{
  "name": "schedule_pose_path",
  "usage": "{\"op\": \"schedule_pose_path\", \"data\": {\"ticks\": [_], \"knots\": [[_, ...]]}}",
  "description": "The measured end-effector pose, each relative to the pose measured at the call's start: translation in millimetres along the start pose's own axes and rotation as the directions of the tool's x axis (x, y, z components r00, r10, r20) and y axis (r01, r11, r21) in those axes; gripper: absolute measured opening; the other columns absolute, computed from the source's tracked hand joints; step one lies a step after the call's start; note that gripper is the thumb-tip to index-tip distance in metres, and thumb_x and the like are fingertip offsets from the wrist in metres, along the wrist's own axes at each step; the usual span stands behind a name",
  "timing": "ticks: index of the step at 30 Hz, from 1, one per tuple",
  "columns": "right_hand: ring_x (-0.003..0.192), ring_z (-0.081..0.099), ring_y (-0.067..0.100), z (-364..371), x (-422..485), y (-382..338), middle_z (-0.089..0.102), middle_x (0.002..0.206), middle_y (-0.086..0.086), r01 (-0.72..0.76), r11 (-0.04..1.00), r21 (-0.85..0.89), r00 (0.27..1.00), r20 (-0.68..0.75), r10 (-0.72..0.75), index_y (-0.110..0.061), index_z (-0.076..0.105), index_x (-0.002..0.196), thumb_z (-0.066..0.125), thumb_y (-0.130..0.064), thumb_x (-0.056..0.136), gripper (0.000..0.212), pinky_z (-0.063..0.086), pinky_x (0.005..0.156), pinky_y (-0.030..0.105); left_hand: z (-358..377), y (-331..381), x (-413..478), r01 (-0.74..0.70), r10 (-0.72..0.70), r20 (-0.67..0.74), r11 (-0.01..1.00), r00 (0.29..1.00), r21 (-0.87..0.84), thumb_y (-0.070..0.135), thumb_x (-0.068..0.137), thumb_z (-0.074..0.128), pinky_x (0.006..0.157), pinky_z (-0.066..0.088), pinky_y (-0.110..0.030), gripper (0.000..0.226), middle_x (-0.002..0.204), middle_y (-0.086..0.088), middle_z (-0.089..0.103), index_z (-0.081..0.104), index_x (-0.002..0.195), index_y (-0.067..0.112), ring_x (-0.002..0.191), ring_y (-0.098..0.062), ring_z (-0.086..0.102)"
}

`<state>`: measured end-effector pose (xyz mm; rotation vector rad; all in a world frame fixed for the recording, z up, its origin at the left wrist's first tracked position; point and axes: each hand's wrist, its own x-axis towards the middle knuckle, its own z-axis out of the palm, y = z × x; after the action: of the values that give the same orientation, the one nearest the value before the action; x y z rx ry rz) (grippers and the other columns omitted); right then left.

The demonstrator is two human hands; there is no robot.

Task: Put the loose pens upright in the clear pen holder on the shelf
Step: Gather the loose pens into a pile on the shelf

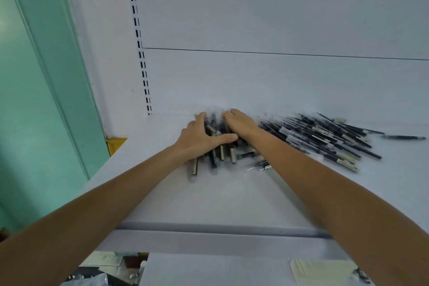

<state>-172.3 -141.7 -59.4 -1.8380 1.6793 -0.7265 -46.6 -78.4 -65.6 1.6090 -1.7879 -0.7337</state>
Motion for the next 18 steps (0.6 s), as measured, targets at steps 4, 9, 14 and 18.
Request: {"op": "schedule_pose_path", "data": {"ticks": [4, 9, 14, 18], "knots": [[0.129, 0.038, 0.028, -5, -2, 0, 0.044, 0.140, 0.009, 0.011, 0.998, 0.067, 1.000, -0.001, -0.011, -0.012, 0.036, 0.138, 0.029, -0.030, 0.100, 0.043, 0.031, 0.098, 0.034, 16, 10, 4, -0.019, 0.028, -0.046, 0.983, 0.999, 0.182, 0.064, 0.069, 0.065, 0.113, 0.023, -0.044, 0.111, 0.152, -0.013, 0.021, 0.005, 0.149, 0.016, 0.139, -0.029, 0.022], [0.140, 0.027, 0.020, -64, -14, 32, 0.029, 0.154, 0.001, 0.138, 0.990, -0.027, 0.988, -0.064, -0.140, -0.018, 0.030, 0.147, 0.035, -0.045, 0.099, 0.055, 0.022, 0.111, 0.032, 2, 0, 2, -0.090, 0.091, -0.008, 0.992, 0.996, 0.087, 0.063, 0.069, 0.067, 0.110, 0.028, -0.034, 0.103, 0.153, -0.005, 0.023, 0.017, 0.147, 0.019, 0.137, -0.022, 0.029], [0.136, 0.034, 0.027, -155, -22, 109, 0.035, 0.149, 0.008, -0.002, 0.963, -0.269, 0.993, -0.114, -0.030, -0.019, 0.033, 0.144, 0.050, -0.059, 0.088, 0.070, 0.029, 0.109, 0.040, -4, 6, -1, -0.020, 0.020, -0.038, 1.000, 0.999, 0.006, 0.062, 0.078, 0.050, 0.108, 0.025, -0.037, 0.081, 0.153, -0.002, 0.024, 0.023, 0.145, 0.025, 0.131, -0.019, 0.036], [0.140, 0.026, 0.032, -184, -28, 156, 0.026, 0.154, 0.011, -0.212, 0.929, -0.302, 0.977, -0.093, 0.193, -0.016, 0.024, 0.148, 0.039, -0.072, 0.083, 0.087, 0.023, 0.114, 0.046, 1, 9, -1, 0.055, -0.056, -0.126, 0.998, 0.990, -0.008, 0.056, 0.090, 0.042, 0.107, 0.025, -0.039, 0.063, 0.151, -0.005, 0.030, 0.026, 0.144, 0.028, 0.136, -0.026, 0.031]]}}
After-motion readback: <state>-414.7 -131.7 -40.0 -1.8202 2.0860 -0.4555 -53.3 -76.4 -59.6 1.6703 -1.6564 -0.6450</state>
